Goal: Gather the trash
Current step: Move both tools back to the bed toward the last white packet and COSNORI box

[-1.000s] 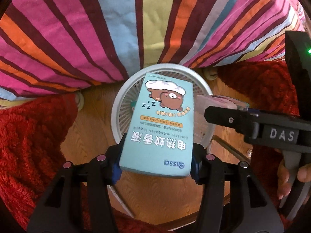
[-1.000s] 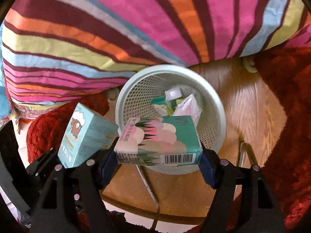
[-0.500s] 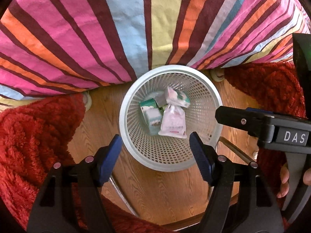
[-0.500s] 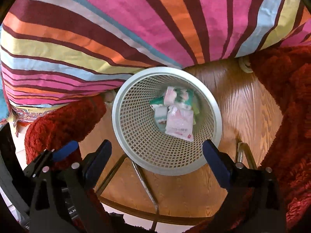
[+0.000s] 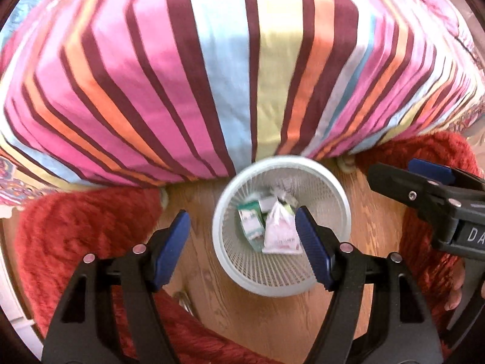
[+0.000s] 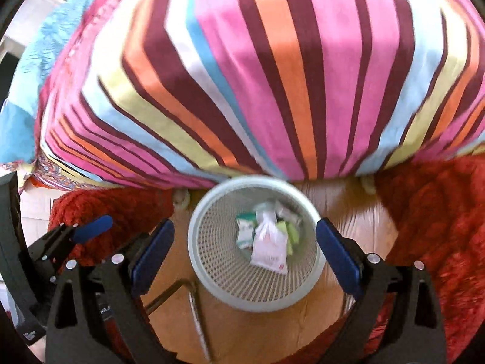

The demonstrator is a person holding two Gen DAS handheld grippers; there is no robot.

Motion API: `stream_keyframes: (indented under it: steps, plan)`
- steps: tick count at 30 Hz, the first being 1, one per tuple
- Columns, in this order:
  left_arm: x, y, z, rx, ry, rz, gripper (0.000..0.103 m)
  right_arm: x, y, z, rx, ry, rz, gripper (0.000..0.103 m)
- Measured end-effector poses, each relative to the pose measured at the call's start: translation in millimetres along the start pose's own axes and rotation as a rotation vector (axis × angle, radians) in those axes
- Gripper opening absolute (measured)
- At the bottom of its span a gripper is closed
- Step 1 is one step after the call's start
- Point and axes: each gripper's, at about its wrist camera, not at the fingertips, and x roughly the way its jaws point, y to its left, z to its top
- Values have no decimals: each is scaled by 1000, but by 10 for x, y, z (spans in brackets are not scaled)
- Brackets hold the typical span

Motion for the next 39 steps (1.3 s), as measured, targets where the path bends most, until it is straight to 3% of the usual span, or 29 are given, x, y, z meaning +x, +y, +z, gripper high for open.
stream_keyframes:
  steps: [14, 24, 32, 39]
  plan:
    - [-519, 202, 143, -17, -217, 30, 70, -476, 161, 138, -86, -279, -42, 90]
    - [-836, 340, 675, -51, -321, 0, 70, -721, 231, 573, -153, -433, -108, 90]
    - [-902, 366, 1103, -59, -343, -20, 70, -751, 322, 838, -185, -481, -126, 90]
    - [-931, 404, 1538, -75, -369, -50, 70, -618, 367, 1062, -193, -470, -125, 90]
